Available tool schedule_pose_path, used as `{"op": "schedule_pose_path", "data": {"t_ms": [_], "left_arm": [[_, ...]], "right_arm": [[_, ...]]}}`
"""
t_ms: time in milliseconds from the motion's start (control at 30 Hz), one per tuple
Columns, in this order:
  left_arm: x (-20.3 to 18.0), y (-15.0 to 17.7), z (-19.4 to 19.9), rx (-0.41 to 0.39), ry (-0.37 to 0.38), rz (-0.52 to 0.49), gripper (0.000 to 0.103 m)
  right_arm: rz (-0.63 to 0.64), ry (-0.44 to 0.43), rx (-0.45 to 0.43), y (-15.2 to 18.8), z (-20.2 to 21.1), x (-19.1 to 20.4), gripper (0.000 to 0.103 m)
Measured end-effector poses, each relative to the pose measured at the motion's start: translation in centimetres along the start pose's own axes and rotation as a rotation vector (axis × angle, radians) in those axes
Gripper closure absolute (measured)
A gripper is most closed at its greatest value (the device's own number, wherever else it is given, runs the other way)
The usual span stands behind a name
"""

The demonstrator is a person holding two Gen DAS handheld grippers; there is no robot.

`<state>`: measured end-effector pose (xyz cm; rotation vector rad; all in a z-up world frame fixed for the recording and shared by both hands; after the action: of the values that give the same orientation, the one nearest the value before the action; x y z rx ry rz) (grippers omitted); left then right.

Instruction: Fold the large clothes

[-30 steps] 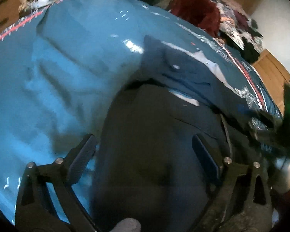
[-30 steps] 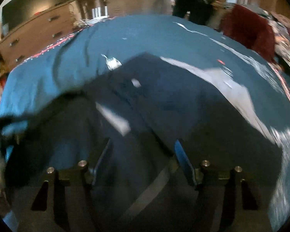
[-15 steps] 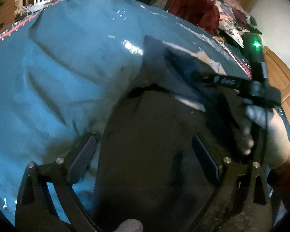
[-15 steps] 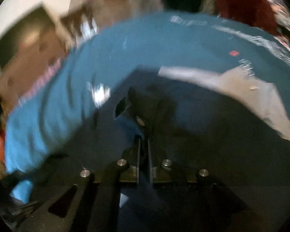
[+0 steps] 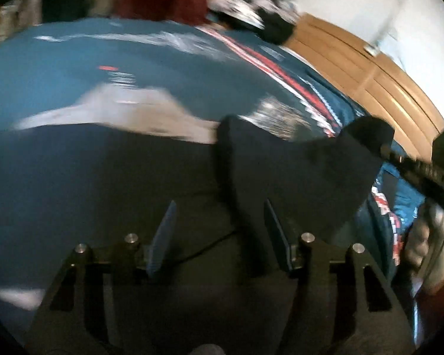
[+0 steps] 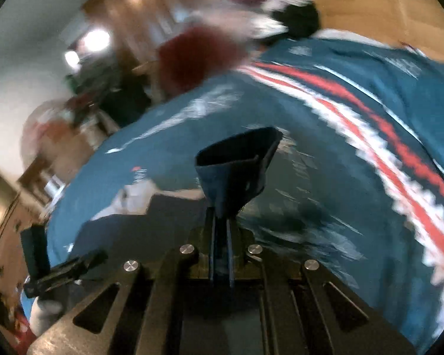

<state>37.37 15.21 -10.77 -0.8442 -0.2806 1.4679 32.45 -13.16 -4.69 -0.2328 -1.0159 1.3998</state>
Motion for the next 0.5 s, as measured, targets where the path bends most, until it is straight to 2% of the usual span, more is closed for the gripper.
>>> {"op": "schedule_pose_path", "data": {"t_ms": [67,100,133,167,233,267,300,367,500], "left_arm": [[-3.3,0.8,-3.8,0.07,0.018,-0.049,0.042],[-4.6,2.0,-6.7,0.168,-0.016,-0.101,0.042],[-5.3,4.1,-9.8,0.264,-0.109,-0.18,0.038],[-5.9,4.5,-9.9,0.215,-0.16,-0.245,0.035],[-6.4,4.8,-9.0,0.201,-0.193,-0.262,0.035],[-6.1,4.5,-7.9,0.195,-0.154,-0.211,0.037],[-5.5,4.2,-6.1,0.159,-0.082,-0.144,0.042],[-3.8,3.7,-3.1,0.086,-0.03,-0.049,0.042],[3.5,4.4,2.6,-0.005,-0.095,0.153,0.043]], "right_arm": [[-0.038,0.015,0.013,1.0,0.3,-2.5,0.096],[-0.05,0.017,0.022,1.6,0.2,-3.3,0.096],[-0.069,0.018,0.024,2.0,0.2,-4.4,0.096],[-0.094,0.022,0.025,2.4,0.1,-5.5,0.096],[-0.142,0.015,0.024,3.1,0.0,-7.4,0.096],[-0.156,0.013,0.021,3.4,-0.2,-8.0,0.096],[-0.162,0.012,0.018,3.5,-0.3,-8.5,0.096],[-0.179,0.004,0.01,3.3,-0.6,-9.1,0.096],[-0.179,-0.022,-0.015,0.7,-1.5,-7.8,0.096]]}}
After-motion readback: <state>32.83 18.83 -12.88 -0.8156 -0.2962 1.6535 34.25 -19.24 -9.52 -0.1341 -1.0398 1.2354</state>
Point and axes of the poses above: each gripper's, at about its wrist camera, not at the fingertips, and z roughly against the way its jaws point, x to its left, y to its underside, the point moved 5 cm from there along -z, roughly the way its jaws point, and after that the axes turned 4 degrees about -y, right-handed, at the moved point
